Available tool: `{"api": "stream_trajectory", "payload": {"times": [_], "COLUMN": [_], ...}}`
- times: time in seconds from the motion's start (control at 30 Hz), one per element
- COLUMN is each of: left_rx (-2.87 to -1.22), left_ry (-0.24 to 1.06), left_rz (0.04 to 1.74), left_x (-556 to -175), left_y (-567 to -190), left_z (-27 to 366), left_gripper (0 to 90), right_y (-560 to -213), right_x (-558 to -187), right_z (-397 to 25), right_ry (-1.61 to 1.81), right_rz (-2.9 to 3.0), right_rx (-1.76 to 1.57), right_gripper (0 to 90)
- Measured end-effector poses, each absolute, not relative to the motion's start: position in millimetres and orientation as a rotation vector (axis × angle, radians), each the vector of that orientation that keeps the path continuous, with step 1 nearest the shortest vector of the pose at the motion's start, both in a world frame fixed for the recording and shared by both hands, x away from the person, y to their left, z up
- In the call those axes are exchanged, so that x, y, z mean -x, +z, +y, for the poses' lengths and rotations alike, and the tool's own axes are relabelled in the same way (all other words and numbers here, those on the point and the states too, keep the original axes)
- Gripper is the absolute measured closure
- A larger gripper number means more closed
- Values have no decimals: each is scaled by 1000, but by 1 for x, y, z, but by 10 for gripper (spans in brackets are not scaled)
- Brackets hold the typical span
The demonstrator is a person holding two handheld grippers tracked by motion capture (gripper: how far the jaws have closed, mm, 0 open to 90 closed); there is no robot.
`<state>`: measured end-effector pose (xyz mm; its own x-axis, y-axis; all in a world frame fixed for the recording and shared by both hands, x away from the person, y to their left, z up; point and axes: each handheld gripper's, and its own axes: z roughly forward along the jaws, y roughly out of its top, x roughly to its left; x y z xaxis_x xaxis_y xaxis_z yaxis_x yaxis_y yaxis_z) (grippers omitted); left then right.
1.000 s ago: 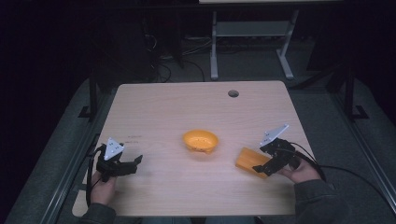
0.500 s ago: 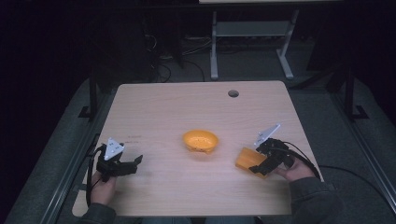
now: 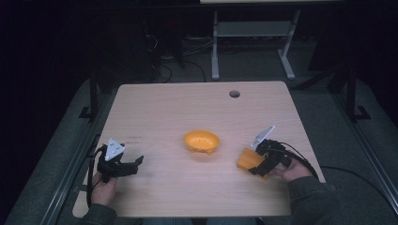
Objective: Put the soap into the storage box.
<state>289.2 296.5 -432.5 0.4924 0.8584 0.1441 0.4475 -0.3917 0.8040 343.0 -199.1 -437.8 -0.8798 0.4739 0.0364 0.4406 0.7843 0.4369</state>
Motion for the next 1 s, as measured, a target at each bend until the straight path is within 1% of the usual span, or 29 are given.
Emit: {"api": "stream_trajectory", "payload": {"times": [0.67,1.0], "left_rx": [-2020,-2020], "left_ry": [732,731], "left_rz": [1070,1070], "left_x": [-289,-289], "left_y": [-432,-432], "left_z": [297,297], "left_gripper": [141,141], "right_y": [-448,-449], "right_x": [-347,-347], "right_z": [-191,-190], "right_ry": [575,569], "right_rz": [2926,2923], "right_rx": [-736,-717], "right_gripper": [158,185]}}
